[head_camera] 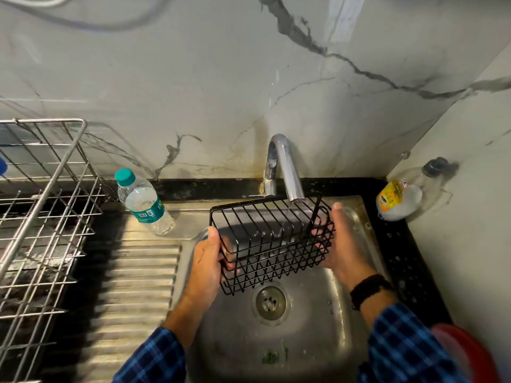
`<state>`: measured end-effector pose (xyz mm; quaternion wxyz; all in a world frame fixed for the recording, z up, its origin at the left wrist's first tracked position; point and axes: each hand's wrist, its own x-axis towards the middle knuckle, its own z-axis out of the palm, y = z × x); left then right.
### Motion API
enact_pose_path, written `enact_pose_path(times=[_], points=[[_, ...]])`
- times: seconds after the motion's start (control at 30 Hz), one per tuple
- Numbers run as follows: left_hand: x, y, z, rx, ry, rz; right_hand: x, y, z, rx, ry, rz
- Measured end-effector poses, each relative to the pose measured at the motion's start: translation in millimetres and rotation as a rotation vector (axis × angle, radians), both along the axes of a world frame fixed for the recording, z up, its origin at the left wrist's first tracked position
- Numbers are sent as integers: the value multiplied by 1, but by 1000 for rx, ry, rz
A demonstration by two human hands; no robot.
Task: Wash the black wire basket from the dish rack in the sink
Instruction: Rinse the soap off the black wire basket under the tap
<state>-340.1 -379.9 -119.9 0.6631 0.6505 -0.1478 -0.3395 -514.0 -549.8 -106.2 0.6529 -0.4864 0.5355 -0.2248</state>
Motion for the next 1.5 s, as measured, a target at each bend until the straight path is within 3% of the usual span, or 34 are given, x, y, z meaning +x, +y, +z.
enact_pose_path(times=[0.03,0.1,0.23,0.37,0.47,0.57,0.7,0.77,0.9,1.1,1.3,1.5], points=[[1,0,0,17,4,16,-2,0,-1,58,-10,42],[5,-3,-3,44,71,61,-5,1,-3,-9,60,98],[11,-11,0,128,287,112,-3,8,11,-331,268,153],[3,-18,13,154,430,99,8,24,2,-565,365,20],[8,-18,10,135,602,121,18,40,0,-706,696,2],[2,-25,14,99,797,104,35,71,11,-1013,934,223],[-8,-37,24,191,718,77,51,124,-10,-1339,790,653],[-1,-33,22,150,797,27,40,120,-15,-1413,727,746],[11,-18,12,81,961,58,5,81,-12,-1390,704,692],[2,-11,5,272,874,74,-1,61,-1,-1294,682,821],[-2,-31,9,291,889,151,13,40,9,-1241,576,905],[7,-55,16,270,874,55,23,8,32,-1270,729,1033]])
